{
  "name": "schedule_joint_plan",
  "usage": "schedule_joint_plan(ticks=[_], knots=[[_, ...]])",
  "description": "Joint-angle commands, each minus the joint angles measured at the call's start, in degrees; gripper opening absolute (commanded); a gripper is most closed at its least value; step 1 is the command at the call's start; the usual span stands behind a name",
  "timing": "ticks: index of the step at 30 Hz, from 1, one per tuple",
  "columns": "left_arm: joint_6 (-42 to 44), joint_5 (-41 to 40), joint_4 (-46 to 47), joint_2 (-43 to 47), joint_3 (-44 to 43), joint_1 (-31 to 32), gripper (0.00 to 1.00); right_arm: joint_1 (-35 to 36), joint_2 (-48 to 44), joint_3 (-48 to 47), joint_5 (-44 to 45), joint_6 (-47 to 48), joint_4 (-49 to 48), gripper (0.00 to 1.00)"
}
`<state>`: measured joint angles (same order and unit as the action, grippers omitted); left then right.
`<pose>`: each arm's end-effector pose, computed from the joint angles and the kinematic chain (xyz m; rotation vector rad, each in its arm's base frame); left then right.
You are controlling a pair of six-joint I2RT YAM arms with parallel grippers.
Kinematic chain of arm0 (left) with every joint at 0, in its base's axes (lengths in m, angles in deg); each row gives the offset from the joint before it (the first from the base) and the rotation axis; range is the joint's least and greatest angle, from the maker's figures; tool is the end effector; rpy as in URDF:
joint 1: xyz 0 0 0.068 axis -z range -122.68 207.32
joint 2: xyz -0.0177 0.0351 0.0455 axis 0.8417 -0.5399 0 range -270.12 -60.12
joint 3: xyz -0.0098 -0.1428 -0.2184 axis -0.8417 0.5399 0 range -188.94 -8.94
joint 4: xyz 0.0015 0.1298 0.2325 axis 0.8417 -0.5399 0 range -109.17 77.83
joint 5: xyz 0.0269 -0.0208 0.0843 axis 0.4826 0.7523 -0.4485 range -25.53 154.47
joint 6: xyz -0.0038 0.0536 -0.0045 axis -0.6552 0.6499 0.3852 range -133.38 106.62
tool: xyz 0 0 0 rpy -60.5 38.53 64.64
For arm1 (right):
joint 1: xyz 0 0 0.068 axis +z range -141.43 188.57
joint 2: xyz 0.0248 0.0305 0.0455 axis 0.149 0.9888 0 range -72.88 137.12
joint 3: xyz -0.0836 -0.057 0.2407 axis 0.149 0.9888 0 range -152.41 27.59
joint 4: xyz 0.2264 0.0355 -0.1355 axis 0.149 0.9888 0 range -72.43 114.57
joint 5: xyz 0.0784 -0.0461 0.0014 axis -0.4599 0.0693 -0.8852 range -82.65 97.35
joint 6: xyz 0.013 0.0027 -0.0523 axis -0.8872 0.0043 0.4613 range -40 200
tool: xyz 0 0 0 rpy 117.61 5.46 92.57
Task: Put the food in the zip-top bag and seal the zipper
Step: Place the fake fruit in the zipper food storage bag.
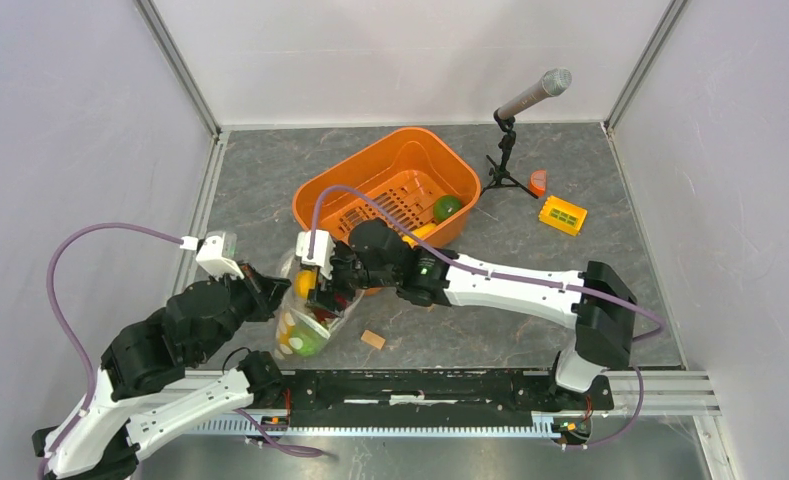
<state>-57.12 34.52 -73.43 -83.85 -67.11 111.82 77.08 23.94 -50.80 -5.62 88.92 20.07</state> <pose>0.0466 -0.0347 0.3585 -0.1396 2.0141 -0.5777 0.1419 0.3823 0.3026 -1.3940 1.4850 0.8947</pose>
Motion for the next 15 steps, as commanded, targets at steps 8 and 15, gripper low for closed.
schedule_joint_plan(ticks=[8,15], knots=[[-3.01,-2.48,1.31,0.86,-0.46,0.16,0.09,-0.37,-12.03,6.71,-2.65,0.06,-7.91,0.88],[-3.79,-2.91,1.01,2.74,0.85,0.16,0.09,-2.98,-20.70,17.65,36.01,-12.58,-10.26,0.93]])
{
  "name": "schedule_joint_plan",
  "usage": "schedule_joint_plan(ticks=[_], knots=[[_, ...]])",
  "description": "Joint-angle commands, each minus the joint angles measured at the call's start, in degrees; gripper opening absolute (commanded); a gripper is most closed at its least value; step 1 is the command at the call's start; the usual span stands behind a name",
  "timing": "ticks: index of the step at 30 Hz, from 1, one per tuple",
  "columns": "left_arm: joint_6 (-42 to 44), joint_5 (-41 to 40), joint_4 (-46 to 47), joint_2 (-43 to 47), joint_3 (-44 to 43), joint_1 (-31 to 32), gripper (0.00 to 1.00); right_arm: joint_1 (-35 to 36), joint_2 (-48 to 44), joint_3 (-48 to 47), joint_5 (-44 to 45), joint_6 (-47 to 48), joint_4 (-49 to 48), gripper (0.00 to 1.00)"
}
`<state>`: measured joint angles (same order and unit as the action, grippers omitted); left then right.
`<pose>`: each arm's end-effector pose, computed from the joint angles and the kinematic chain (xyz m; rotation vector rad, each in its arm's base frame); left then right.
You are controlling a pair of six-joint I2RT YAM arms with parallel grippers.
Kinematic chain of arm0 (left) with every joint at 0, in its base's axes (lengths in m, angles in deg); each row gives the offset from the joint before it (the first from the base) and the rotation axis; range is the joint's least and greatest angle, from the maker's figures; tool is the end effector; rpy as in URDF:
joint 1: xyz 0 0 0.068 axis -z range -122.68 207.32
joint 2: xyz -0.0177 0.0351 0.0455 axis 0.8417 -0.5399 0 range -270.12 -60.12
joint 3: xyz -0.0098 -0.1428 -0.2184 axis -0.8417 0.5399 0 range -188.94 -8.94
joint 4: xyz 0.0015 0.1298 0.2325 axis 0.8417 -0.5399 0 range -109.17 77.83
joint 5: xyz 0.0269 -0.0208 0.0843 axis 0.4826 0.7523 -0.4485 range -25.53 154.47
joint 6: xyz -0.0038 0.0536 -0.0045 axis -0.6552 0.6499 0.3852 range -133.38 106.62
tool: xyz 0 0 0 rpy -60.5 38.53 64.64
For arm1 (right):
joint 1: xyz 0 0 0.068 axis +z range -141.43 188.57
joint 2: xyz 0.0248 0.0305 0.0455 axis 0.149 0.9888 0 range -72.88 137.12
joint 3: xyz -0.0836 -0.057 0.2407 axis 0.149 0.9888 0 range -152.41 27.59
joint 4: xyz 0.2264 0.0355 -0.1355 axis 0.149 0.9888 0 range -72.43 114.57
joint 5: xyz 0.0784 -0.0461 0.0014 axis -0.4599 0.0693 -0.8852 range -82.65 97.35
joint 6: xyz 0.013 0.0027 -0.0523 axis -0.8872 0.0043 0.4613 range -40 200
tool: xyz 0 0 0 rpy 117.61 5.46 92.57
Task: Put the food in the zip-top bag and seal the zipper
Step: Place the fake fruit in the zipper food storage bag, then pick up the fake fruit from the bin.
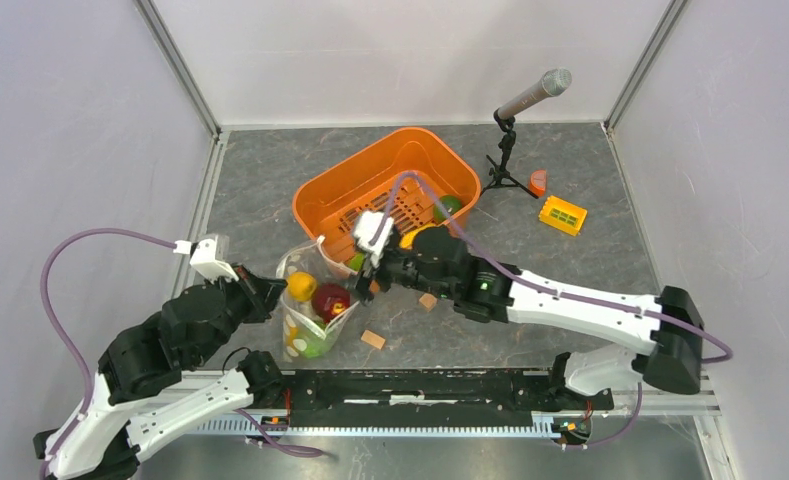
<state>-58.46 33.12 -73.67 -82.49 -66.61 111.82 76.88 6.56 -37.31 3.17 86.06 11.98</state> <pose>0.0442 -0.0301 0.3568 -0.1816 1.9953 -0.5808 0.1229 0.3161 0.3393 -1.1355 1.4035 0.8537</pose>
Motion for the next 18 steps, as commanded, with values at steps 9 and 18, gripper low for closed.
schedule_joint_plan(ticks=[9,18], knots=[[-2.39,-1.47,0.24,2.25,0.32,0.16,0.09,-21.27,-4.51,14.38,31.75,-40.22,3.08,0.98],[-2.90,-1.58,-0.70,4.06,0.46,0.16,0.08,-23.93,4.43,7.53,35.52,-45.76,8.27,0.98]])
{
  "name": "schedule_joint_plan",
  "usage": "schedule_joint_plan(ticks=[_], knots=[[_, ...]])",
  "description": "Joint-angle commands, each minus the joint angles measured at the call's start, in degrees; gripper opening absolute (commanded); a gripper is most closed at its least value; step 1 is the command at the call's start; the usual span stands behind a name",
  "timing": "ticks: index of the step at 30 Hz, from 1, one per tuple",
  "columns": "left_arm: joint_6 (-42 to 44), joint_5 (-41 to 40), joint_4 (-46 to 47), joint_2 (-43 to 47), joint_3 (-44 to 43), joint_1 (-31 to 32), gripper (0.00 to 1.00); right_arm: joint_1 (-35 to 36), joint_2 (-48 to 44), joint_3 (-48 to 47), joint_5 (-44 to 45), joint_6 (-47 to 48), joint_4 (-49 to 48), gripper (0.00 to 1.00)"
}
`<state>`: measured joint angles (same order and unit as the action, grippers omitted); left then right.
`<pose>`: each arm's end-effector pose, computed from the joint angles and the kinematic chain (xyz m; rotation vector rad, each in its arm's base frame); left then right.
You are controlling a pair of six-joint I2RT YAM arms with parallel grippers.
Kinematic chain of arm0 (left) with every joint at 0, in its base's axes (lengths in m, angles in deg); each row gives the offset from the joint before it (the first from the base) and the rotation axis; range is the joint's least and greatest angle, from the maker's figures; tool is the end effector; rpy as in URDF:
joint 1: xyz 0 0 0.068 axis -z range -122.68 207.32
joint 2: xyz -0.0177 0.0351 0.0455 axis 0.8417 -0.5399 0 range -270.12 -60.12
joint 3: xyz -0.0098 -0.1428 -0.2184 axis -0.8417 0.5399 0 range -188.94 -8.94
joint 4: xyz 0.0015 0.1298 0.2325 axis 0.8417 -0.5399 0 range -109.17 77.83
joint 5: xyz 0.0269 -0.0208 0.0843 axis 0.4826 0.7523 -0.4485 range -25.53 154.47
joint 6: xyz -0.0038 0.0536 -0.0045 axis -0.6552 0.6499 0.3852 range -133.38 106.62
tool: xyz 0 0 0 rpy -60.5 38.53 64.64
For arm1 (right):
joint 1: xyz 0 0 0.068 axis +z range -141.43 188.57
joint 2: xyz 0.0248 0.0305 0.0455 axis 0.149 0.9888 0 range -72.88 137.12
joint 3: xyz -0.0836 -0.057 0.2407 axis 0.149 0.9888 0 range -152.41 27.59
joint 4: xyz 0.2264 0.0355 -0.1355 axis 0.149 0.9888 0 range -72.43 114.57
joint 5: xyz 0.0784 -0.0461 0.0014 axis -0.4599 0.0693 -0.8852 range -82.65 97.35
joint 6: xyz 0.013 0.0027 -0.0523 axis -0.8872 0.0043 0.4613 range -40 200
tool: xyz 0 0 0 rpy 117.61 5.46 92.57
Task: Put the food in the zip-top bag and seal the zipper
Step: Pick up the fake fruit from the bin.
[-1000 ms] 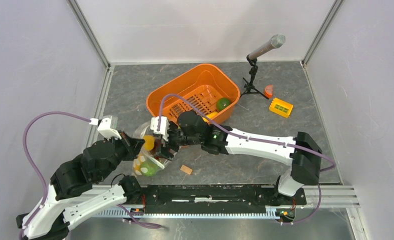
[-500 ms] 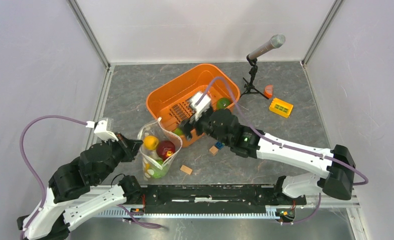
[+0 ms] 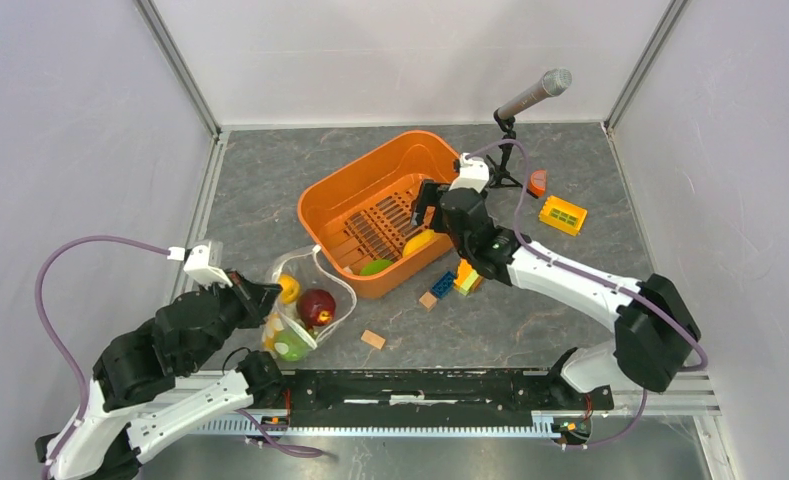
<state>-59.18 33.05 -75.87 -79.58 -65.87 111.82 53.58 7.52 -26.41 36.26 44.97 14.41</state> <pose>0.0372 -0.0203 0.3511 -0.1948 1.9952 -0.5874 0.2422 0.2179 0.2628 0.1579 1.9415 0.4345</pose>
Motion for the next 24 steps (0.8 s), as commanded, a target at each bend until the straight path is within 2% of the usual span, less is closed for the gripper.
schedule_joint_plan(ticks=[1,2,5,7,10,15,24], knots=[[-2.34,-1.60,1.11,1.37,-0.45,0.12,0.09,-0.78,3.59,-2.59,1.30,-1.48,3.94,0.98],[-2.49,-1.90,0.73,1.76,-0.47,0.12,0.08,-1.07,3.55,-1.63,-1.23,2.32,0.73,0.98],[-2.41,-2.62,0.29,2.81,-0.38,0.12,0.09,-2.95,2.73,-0.55,-9.11,9.46,0.69,0.98],[-2.45,-3.23,-0.30,3.35,-0.55,0.08,0.09,-3.84,0.88,1.55,-7.50,12.82,3.00,0.98],[-2.54,-4.23,-1.02,4.00,-0.34,0.12,0.09,-6.42,-2.30,9.05,-9.47,16.54,2.41,0.98],[-1.68,-5.32,-1.06,3.82,-0.17,0.16,0.09,-7.92,-8.04,20.54,-18.15,22.39,-6.24,0.98],[-2.30,-4.86,-1.85,3.86,-0.31,0.17,0.09,-8.09,-7.22,16.34,-20.26,22.62,-6.23,0.98]])
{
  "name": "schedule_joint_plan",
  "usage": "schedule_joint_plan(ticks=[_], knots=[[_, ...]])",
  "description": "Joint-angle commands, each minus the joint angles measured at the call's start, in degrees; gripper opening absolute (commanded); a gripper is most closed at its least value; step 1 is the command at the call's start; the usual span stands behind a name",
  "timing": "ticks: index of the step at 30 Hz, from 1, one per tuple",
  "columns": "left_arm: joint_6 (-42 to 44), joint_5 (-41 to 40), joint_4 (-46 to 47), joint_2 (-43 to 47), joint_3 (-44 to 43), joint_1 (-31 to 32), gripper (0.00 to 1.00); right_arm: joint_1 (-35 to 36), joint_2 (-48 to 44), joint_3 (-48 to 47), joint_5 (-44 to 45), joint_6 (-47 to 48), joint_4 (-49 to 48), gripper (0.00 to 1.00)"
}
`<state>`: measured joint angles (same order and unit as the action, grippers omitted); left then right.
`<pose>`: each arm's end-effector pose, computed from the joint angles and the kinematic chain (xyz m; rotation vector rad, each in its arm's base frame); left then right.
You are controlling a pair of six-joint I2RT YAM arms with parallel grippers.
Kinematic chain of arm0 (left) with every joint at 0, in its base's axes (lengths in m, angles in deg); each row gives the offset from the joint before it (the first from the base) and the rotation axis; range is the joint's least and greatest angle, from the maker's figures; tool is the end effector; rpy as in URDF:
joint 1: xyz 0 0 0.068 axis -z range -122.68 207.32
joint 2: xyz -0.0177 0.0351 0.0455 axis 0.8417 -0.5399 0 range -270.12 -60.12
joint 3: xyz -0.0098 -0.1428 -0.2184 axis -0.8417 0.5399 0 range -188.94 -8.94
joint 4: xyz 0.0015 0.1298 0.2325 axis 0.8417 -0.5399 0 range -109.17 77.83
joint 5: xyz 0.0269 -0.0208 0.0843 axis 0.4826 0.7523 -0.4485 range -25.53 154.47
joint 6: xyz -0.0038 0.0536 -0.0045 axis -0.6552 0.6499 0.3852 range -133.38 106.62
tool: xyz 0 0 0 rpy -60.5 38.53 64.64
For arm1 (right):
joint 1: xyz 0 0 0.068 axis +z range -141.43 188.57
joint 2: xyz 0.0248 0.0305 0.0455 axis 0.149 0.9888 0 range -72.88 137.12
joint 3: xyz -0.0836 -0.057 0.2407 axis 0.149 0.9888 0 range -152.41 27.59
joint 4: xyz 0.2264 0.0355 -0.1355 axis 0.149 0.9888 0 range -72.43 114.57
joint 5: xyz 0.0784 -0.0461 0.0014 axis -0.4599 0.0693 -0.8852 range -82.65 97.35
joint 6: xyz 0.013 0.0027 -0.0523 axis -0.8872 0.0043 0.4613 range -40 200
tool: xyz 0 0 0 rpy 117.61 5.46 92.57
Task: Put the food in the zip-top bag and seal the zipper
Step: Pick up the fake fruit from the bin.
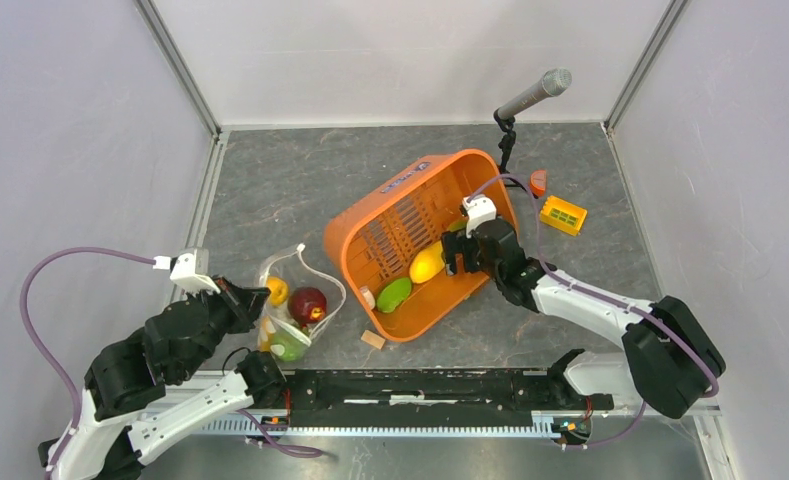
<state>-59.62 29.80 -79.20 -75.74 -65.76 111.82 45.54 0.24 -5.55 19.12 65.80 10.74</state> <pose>0.0275 -0.0037 0.3462 -0.2391 1.9631 -0.5509 0.2187 0.1555 0.1802 -0.3065 2.1289 0.3023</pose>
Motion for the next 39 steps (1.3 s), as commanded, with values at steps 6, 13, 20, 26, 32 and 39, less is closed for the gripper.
schedule_joint_plan(ticks=[6,13,20,26,32,39], knots=[[-2.41,-2.40,1.62,1.29,-0.03,0.14,0.10,-0.06,2.34,-10.86,-6.24,3.13,3.04,0.98],[-1.31,-1.47,1.90,-0.97,-0.62,0.12,0.10,0.03,7.65,-17.24,-6.45,3.39,8.54,0.97],[-0.98,-0.73,3.12,-1.40,0.14,0.10,0.10,-0.23,19.48,-30.19,2.41,6.83,21.35,0.98],[-1.18,-1.07,2.88,-0.94,0.29,0.16,0.10,-0.23,28.34,-42.35,7.65,9.26,34.55,0.97],[-1.05,-1.62,2.34,-0.56,0.66,0.13,0.11,-0.23,34.14,-57.48,6.38,15.22,49.98,0.98],[-0.44,-2.39,1.62,0.25,0.68,0.13,0.11,-0.58,40.95,-59.35,0.65,18.91,56.99,0.95]])
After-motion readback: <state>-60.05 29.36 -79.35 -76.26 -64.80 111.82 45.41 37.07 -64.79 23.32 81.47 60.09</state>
